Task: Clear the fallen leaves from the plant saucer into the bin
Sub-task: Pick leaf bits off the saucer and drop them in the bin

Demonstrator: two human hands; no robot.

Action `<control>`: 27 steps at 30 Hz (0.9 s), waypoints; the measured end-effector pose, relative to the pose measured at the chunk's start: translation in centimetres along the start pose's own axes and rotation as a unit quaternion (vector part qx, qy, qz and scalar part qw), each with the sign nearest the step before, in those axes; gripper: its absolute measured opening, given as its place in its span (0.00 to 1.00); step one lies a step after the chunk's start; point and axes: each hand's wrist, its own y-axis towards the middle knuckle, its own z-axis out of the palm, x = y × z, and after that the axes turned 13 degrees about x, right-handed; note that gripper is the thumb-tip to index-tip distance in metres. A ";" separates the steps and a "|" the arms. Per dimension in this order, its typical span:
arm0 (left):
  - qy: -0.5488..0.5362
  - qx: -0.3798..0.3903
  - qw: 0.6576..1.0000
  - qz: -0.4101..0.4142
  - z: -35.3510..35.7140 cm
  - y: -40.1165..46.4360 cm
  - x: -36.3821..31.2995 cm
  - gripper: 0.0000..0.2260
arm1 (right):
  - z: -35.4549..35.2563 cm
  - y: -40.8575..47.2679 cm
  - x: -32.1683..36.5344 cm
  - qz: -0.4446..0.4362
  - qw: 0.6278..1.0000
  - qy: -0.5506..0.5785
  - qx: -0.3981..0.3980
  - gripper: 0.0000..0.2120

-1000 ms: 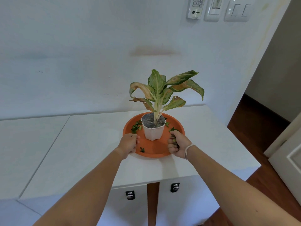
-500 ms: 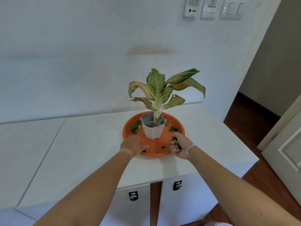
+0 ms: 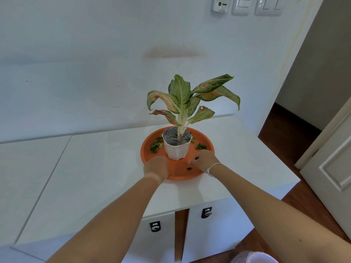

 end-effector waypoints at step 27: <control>-0.441 0.046 0.896 0.013 -1.0 -0.7 3.1 0.14 | 2.4 1.4 0.9 -0.032 0.971 -0.236 -0.031 0.15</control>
